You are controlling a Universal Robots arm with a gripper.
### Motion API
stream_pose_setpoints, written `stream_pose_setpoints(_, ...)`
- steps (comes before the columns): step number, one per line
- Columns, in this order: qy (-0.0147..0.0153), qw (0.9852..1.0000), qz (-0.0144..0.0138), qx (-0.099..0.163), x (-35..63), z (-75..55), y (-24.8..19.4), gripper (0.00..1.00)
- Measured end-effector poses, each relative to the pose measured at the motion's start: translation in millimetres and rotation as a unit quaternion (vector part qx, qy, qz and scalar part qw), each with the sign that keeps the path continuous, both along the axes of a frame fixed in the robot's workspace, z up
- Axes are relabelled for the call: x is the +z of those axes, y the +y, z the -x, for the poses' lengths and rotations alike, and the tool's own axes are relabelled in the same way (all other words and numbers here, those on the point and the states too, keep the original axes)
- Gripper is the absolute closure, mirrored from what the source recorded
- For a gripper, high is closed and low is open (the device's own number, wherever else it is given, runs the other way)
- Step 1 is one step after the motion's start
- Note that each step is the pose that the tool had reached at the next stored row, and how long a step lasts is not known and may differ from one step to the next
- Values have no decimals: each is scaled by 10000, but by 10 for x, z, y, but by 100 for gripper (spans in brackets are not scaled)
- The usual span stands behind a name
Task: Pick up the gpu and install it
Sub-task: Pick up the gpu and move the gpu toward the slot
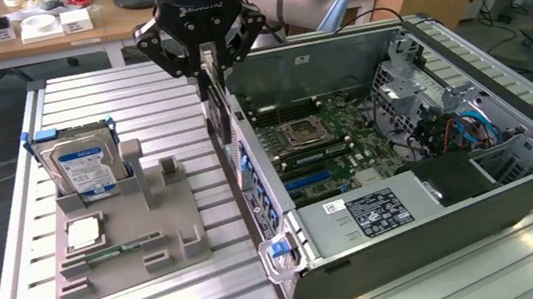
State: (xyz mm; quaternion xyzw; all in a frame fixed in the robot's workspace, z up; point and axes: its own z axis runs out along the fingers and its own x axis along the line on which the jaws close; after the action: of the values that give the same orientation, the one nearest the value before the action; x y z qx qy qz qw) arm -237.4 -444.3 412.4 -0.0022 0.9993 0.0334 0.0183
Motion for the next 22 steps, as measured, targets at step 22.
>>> stream_pose_setpoints(22, 0, 10000, -1, 0, -1, -547, 0, 73)
